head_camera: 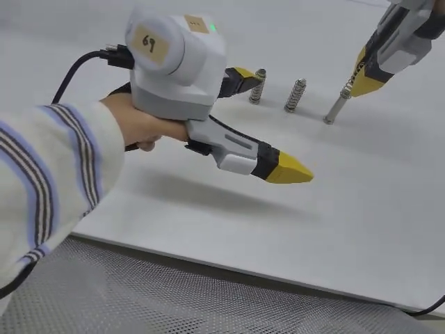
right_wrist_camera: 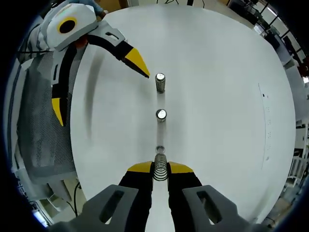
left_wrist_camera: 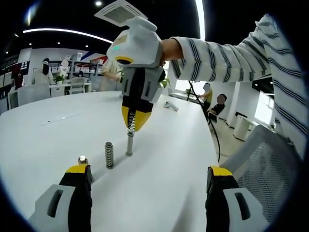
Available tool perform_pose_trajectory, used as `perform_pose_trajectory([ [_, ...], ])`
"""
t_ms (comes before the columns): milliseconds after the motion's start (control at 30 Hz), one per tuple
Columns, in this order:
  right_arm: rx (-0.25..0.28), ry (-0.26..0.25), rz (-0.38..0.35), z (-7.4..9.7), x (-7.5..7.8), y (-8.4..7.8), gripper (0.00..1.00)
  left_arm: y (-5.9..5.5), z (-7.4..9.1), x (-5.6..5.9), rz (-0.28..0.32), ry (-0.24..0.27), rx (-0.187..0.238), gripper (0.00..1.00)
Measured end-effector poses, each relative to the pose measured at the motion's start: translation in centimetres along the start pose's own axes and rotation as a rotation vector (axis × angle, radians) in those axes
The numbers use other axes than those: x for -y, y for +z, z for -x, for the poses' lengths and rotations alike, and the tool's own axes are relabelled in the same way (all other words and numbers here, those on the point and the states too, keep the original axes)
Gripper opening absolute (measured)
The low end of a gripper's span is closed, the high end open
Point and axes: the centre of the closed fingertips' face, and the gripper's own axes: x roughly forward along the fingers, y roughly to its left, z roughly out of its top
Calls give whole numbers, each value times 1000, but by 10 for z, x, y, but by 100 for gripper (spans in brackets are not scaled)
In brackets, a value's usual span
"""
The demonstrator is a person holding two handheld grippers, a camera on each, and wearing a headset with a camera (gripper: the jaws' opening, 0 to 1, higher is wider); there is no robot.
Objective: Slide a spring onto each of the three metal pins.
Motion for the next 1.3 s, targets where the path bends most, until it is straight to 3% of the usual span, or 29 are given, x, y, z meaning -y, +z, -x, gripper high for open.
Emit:
perform_pose_trajectory([
  [267,-17,3,-40,-12,2,-1,8,-8,0,2,-6,-13,-31,98],
  [867,-36,-11,-53,-32,5,-1,8,-12,2,2,-7,-16,-41,97],
  [1033,-36,-10,-80,-38,12,-2,8,-14,2,4,-5,-20,-50,94],
  [1233,-46,-16,-61,-43,13,-1,8,-15,2,4,-4,-14,-52,94],
  [1300,-53,-23,-19,-45,13,-2,8,-15,2,4,-3,-15,-52,94],
])
